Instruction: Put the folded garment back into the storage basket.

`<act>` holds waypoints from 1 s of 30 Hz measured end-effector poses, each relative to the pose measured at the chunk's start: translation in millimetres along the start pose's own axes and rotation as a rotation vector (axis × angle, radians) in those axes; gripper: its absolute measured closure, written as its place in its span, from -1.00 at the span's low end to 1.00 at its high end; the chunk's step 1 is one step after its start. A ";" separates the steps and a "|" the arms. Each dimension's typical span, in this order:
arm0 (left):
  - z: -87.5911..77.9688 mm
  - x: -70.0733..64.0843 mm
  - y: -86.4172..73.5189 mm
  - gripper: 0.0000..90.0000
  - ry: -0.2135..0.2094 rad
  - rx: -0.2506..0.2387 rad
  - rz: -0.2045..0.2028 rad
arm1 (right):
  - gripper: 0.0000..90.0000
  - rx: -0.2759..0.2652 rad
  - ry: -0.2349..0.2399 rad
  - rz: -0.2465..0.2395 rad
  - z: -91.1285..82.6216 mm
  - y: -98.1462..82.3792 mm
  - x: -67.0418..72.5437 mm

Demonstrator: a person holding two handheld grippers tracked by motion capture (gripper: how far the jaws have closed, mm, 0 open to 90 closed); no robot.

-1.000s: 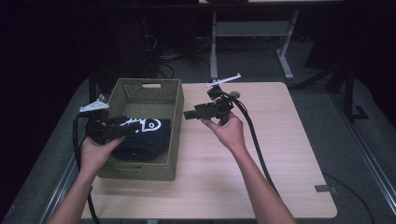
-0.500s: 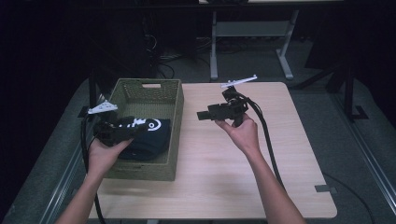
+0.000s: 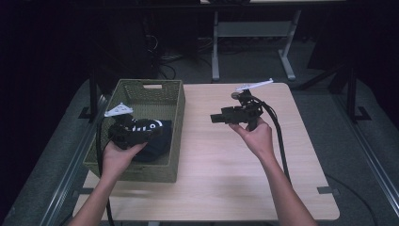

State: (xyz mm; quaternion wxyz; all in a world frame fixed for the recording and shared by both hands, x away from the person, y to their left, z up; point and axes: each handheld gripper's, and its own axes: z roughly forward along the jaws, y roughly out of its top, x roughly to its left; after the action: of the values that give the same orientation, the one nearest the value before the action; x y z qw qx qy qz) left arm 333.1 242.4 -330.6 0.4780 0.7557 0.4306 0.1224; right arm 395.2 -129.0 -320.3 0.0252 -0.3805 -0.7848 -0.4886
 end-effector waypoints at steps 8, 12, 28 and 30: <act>8.8 -11.1 -2.0 -0.47 -0.008 0.000 -0.003 | -0.36 -0.009 -0.016 0.014 -17.0 -11.8 -10.6; 14.3 -15.3 -1.7 -0.47 -0.010 0.002 -0.001 | -0.36 -0.015 -0.021 0.022 -25.6 -17.3 -17.8; 44.8 -52.0 2.4 -0.47 -0.073 -0.003 0.024 | -0.36 -0.035 -0.058 0.063 -59.5 -42.3 -40.9; 49.0 -59.2 2.2 -0.47 -0.079 -0.005 0.038 | -0.36 -0.041 -0.061 0.078 -64.5 -48.1 -43.8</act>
State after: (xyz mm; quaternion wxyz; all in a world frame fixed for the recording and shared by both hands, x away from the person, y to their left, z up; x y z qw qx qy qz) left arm 328.0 166.3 -340.5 0.4942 0.7668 0.3967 0.1025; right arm 374.9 -216.0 -340.7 0.0123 -0.4259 -0.7595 -0.4915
